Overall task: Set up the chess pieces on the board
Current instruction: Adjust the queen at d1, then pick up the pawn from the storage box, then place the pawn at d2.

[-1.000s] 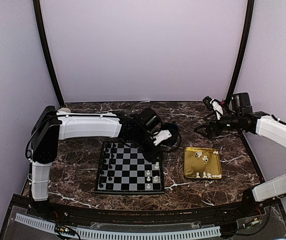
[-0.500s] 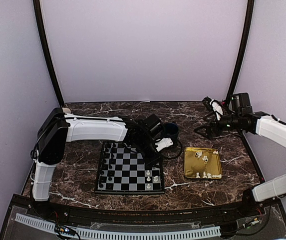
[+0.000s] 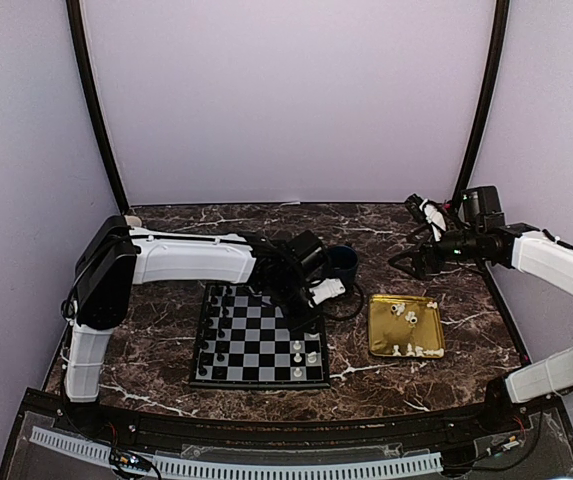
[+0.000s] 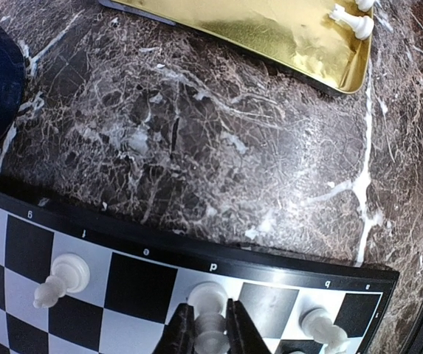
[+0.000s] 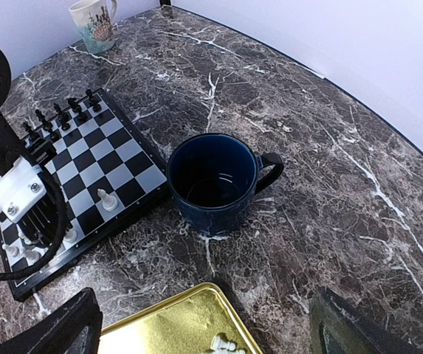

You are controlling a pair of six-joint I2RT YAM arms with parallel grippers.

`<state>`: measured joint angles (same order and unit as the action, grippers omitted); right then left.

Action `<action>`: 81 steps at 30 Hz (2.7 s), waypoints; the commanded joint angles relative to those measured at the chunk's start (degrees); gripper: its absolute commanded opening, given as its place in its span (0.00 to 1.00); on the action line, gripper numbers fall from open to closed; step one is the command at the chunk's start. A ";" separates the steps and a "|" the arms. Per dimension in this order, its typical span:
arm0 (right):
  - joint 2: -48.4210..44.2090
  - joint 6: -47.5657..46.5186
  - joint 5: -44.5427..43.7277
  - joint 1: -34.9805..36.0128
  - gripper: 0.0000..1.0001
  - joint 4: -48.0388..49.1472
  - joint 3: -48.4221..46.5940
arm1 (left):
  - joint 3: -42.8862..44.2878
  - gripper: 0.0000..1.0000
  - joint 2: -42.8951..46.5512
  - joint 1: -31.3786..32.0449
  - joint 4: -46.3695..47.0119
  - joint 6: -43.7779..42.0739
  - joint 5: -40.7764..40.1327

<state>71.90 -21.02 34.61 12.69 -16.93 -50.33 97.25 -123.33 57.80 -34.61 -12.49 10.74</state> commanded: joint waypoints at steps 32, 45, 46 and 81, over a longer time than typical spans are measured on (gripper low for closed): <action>8.01 -12.64 -15.72 0.40 0.63 -32.50 -13.18 | -8.87 0.43 18.01 0.91 0.05 -2.05 -7.53; 22.35 -10.67 -30.57 7.27 0.36 -35.11 -14.71 | -27.45 0.55 31.30 -1.68 21.34 5.70 -16.16; 23.15 -10.53 -31.20 7.34 0.35 -35.10 -15.02 | -27.59 0.55 31.55 -1.64 21.41 5.72 -16.87; 24.62 -9.11 -27.46 14.67 0.03 -40.24 -22.87 | -26.93 0.56 31.57 -1.83 20.43 5.07 -21.80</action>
<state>100.27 -31.07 6.57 23.57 -53.63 -69.10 70.46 -94.52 56.14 -14.92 -7.31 -9.30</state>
